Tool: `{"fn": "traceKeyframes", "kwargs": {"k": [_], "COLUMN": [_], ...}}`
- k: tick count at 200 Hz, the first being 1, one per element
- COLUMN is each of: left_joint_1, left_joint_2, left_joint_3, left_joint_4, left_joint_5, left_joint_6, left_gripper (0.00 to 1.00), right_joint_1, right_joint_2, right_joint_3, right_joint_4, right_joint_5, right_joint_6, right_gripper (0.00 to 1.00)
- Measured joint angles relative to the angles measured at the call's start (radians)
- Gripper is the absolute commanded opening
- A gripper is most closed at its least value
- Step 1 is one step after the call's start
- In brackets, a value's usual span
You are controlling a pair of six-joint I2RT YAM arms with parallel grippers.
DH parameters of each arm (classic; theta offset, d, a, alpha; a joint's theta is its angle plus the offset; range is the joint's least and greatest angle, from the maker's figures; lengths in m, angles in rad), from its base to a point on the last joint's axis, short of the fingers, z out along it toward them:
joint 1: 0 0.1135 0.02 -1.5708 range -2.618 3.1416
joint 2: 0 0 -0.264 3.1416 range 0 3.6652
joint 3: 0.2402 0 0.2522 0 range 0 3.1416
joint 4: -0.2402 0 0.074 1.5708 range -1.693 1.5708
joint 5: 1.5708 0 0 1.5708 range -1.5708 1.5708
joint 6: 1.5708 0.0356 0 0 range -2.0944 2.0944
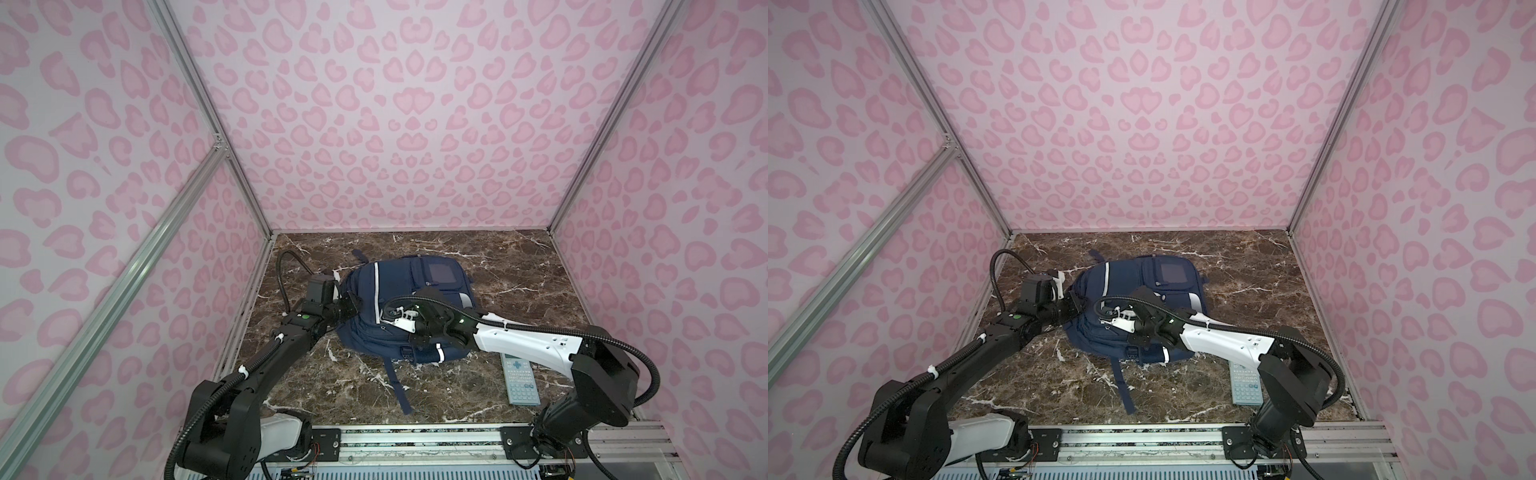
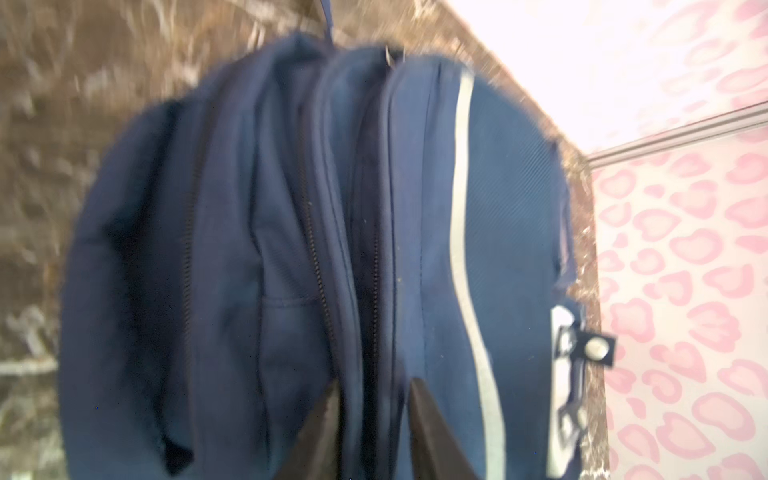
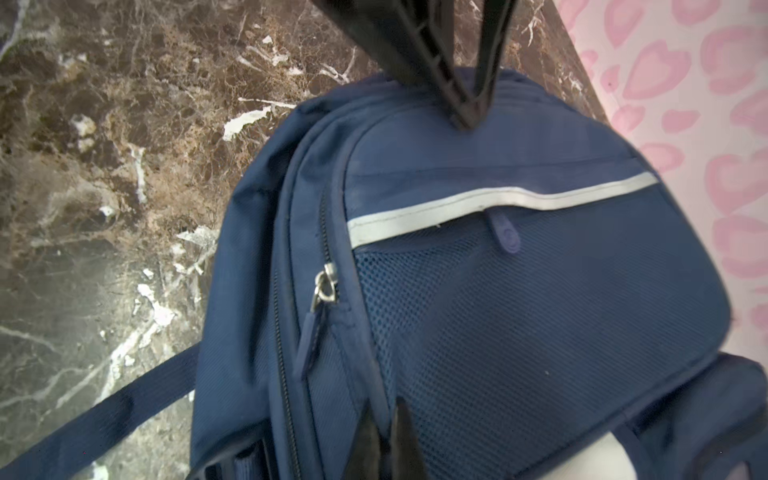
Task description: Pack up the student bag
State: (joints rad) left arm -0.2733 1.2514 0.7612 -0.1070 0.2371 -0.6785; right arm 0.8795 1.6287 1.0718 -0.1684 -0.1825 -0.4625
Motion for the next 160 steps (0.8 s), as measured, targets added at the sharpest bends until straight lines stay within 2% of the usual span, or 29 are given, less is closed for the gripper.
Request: {"fn": "traceKeyframes", "kwargs": {"k": [8, 28, 54, 71, 98, 118, 134, 145, 160], "left_joint_1": [-0.011, -0.08, -0.22, -0.29, -0.393, -0.441, -0.452, -0.465, -0.481], "left_joint_2": [-0.023, -0.106, -0.204, -0.231, -0.228, -0.205, -0.164, -0.124, -0.067], "left_joint_3": [0.006, 0.001, -0.056, -0.132, -0.216, -0.22, -0.217, -0.208, -0.191], "left_joint_4": [-0.003, -0.032, -0.076, -0.06, 0.003, 0.077, 0.123, 0.133, 0.133], "left_joint_5": [-0.026, -0.121, -0.243, -0.251, -0.264, -0.291, -0.316, -0.333, -0.368], "left_joint_6": [0.005, 0.045, 0.071, 0.053, -0.011, -0.042, -0.064, -0.074, -0.095], "left_gripper": [0.67, 0.67, 0.54, 0.47, 0.44, 0.5, 0.51, 0.47, 0.36], "right_joint_1": [-0.014, -0.031, -0.034, -0.039, -0.04, -0.04, -0.04, -0.04, -0.04], "right_joint_2": [0.012, 0.021, 0.019, 0.013, 0.006, -0.002, -0.009, -0.011, -0.015], "right_joint_3": [0.004, 0.007, -0.012, -0.036, -0.05, -0.054, -0.061, -0.065, -0.068], "right_joint_4": [0.007, 0.02, 0.048, 0.08, 0.102, 0.106, 0.116, 0.116, 0.112], "right_joint_5": [-0.024, -0.055, -0.074, -0.08, -0.087, -0.092, -0.094, -0.094, -0.092], "right_joint_6": [0.03, 0.088, 0.135, 0.155, 0.175, 0.181, 0.182, 0.182, 0.182], "right_gripper": [0.0, 0.0, 0.0, 0.0, 0.0, 0.0, 0.0, 0.0, 0.0]}}
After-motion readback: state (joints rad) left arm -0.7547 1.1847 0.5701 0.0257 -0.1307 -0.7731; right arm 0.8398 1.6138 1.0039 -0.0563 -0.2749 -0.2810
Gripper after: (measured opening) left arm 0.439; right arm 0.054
